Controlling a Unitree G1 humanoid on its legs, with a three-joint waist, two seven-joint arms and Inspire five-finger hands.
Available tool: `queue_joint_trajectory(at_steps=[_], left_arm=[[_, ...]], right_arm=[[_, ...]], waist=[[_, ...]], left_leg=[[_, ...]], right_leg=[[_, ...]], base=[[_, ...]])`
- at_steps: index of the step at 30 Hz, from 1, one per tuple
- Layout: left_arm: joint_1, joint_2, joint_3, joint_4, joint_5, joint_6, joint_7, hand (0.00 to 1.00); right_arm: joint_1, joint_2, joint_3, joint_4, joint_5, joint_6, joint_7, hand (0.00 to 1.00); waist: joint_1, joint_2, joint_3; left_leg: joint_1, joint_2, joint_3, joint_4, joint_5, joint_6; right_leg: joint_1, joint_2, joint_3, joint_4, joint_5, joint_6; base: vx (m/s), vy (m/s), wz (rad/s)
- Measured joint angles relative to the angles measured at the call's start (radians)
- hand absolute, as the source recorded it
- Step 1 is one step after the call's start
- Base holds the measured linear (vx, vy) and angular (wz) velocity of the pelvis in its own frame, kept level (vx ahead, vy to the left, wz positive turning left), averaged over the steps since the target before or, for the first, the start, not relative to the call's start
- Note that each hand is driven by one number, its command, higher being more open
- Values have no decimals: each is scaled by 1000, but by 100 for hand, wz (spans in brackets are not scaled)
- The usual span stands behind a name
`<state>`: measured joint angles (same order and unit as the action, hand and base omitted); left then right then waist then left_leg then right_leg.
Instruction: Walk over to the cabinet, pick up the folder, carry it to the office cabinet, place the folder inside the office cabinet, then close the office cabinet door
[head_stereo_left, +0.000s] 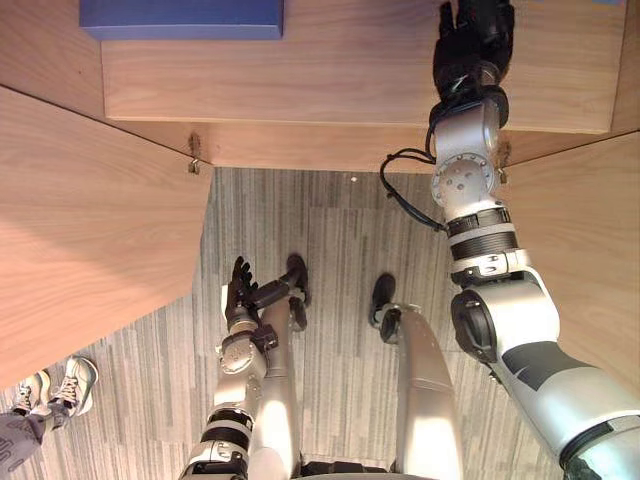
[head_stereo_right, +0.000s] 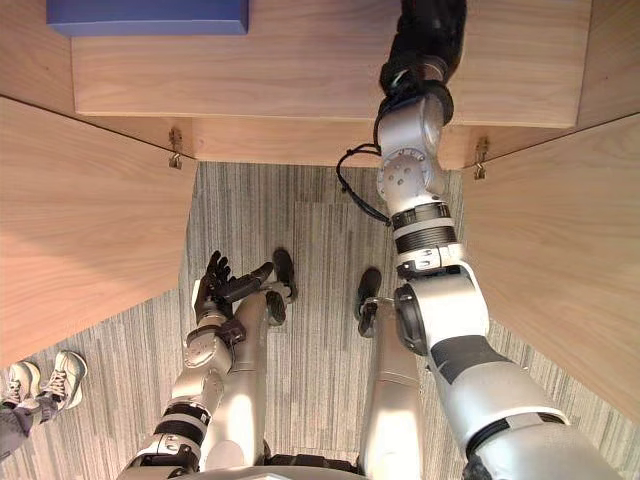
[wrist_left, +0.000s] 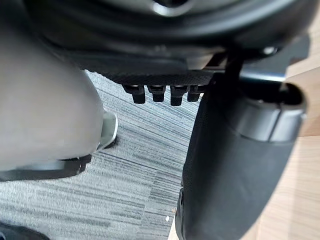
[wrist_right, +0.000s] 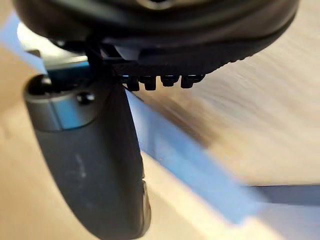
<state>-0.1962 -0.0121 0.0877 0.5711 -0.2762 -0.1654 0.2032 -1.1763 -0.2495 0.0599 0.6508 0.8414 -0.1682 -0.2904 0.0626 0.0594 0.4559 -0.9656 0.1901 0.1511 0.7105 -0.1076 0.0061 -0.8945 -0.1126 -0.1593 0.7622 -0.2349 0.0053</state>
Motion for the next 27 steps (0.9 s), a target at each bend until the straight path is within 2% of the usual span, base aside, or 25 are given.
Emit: queue_joint_trajectory(at_steps=[2, 3, 6, 10, 12, 15, 20, 25, 27], left_arm=[[0, 5, -5, 19, 0, -10, -13, 100], [0, 13, -7, 26, 1, -15, -19, 100], [3, 41, -17, 45, 1, -20, -33, 100], [3, 67, -28, 75, 3, -28, -41, 100], [3, 75, -28, 98, 3, -30, -49, 100], [3, 75, -28, 107, 3, -30, -56, 100], [3, 77, -27, 109, 2, -31, -59, 100], [3, 77, -24, 112, 1, -31, -58, 100], [3, 74, -17, 112, 0, -31, -56, 100]], right_arm=[[32, -47, 73, 2, -74, 22, 42, 100], [53, -78, 119, 3, -128, 34, 78, 0], [105, -143, 189, 8, -301, 36, 143, 0], [143, -199, 202, 15, -424, 33, 164, 0], [153, -205, 201, 43, -429, 30, 167, 0], [177, -207, 182, 62, -368, 30, 179, 0], [201, -189, 134, 64, -136, 24, 209, 0], [194, -149, 103, 65, -40, 10, 199, 0], [156, -120, 103, 91, -36, 10, 168, 0]], waist=[[-2, 0, 0], [-3, 0, -1], [-9, -1, -1], [-9, -2, -2], [-9, -3, -7], [-4, -4, -9], [0, -4, -10], [-2, -5, -10], [-3, -5, -10]], left_leg=[[8, 0, 0, -5, 0, 0], [8, 0, 0, -7, 0, 0], [8, 0, 2, -12, 0, 0], [15, 0, 3, -13, 0, 0], [21, 0, 4, -17, -1, -1], [26, 1, 7, -20, -1, -1], [29, 4, 15, -28, -1, -1], [33, 7, 26, -33, -1, 0], [33, 8, 28, -34, -1, 0]], right_leg=[[8, 0, -1, -5, 0, 0], [8, 1, -1, -7, 1, 0], [9, 1, -1, -9, 2, 1], [16, 1, 0, -12, 3, 2], [20, 1, 0, -13, 3, 2], [24, 1, 1, -15, 3, 2], [23, 4, 7, -29, 11, 4], [22, 7, 16, -36, 15, 6], [19, 8, 18, -36, 16, 5]], base=[[0, 0, 0], [0, 0, 0], [0, 0, 0], [0, 0, 0], [-12, -16, 0], [-19, -34, -1], [-7, -20, -4], [-2, -14, -5], [-9, -19, -2]])
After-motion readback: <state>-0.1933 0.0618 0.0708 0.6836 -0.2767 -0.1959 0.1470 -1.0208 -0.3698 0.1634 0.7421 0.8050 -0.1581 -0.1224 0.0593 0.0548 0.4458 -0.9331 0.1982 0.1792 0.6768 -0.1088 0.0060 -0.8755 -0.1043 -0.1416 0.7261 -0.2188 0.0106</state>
